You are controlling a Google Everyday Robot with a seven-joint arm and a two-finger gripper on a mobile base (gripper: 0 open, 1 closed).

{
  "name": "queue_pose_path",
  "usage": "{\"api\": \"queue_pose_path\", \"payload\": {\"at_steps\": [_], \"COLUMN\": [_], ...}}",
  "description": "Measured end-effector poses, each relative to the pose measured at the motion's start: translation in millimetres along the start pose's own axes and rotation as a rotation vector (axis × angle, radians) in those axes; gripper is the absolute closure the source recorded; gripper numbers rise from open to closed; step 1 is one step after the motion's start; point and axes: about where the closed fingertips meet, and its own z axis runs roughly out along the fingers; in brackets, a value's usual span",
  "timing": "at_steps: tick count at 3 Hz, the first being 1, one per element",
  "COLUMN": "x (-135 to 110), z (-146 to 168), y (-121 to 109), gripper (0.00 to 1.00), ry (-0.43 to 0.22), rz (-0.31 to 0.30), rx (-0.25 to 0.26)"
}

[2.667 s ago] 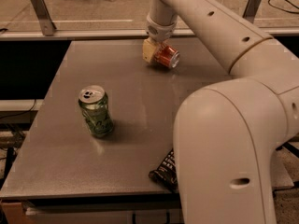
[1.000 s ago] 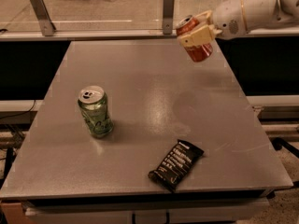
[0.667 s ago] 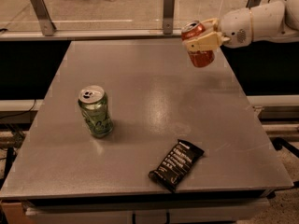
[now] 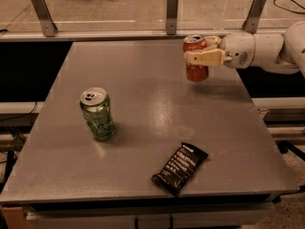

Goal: Place coke can upright

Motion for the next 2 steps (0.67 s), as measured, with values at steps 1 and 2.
{"api": "queue_pose_path", "payload": {"at_steps": [1, 2], "x": [8.2, 12.7], "z": [5.9, 5.4], "y": [8.3, 12.5], "gripper": [1.00, 0.82], "ry": [-0.098, -0.138], "rz": [0.009, -0.012], "rx": [-0.052, -0.092]}}
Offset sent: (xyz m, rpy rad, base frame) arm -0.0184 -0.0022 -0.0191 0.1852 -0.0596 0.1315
